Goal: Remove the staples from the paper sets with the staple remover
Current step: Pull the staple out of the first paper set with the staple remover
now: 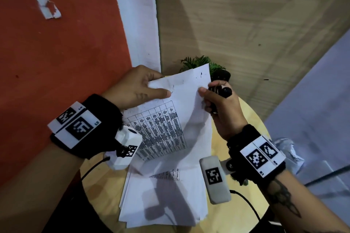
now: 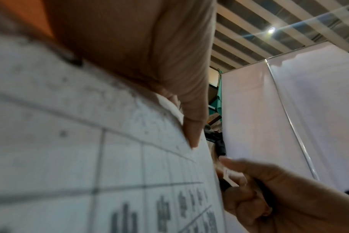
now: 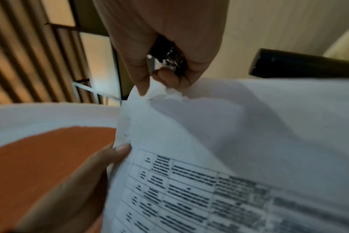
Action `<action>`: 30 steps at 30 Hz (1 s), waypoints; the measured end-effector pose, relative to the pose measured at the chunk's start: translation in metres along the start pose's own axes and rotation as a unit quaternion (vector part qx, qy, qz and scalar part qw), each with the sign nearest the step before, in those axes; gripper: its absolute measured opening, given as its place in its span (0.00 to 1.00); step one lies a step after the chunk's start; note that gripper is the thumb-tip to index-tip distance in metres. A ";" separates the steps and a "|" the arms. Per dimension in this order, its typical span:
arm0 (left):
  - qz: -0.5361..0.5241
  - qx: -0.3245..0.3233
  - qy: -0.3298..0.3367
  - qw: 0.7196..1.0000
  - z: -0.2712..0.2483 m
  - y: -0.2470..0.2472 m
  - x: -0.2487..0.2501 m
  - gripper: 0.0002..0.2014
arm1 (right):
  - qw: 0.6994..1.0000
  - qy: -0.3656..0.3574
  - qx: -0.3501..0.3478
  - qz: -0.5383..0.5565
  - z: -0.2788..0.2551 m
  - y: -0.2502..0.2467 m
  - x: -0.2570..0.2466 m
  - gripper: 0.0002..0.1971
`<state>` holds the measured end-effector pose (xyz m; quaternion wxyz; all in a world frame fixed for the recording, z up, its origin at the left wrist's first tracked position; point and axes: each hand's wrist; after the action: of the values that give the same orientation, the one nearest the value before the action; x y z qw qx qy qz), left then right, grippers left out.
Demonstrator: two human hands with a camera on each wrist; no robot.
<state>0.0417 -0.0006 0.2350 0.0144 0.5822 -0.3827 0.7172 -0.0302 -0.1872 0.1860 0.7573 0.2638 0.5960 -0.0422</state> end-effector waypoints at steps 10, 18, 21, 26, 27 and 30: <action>0.057 -0.090 -0.020 0.994 0.002 -0.017 0.020 0.08 | 0.889 -0.259 -0.169 -0.337 -0.020 0.006 -0.033 0.20; 0.028 -0.124 -0.017 0.992 -0.001 -0.016 0.026 0.08 | 0.727 -0.421 -0.248 -0.482 -0.025 0.019 -0.039 0.21; 0.045 -0.124 -0.022 0.991 -0.001 -0.016 0.026 0.06 | 0.696 -0.453 -0.248 -0.498 -0.022 0.022 -0.039 0.21; 0.082 -0.144 -0.026 0.986 -0.004 -0.015 0.025 0.10 | 0.693 -0.457 -0.279 -0.483 -0.017 0.023 -0.041 0.21; 0.082 -0.151 -0.024 0.985 -0.004 -0.015 0.026 0.11 | 0.689 -0.459 -0.286 -0.482 -0.016 0.023 -0.042 0.21; 0.071 -0.179 -0.025 0.981 -0.005 -0.016 0.030 0.23 | 0.679 -0.466 -0.306 -0.478 -0.014 0.024 -0.047 0.20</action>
<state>0.0353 0.0008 0.2691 0.0575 0.5590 -0.5457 0.6216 -0.0474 -0.1723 0.2359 0.8521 -0.3573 0.1910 -0.3313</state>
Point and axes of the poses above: each hand's wrist, its own z-axis towards the middle knuckle, its own y-axis out of the palm, x = y × z, and after that the axes turned 7 degrees about -y, right-handed
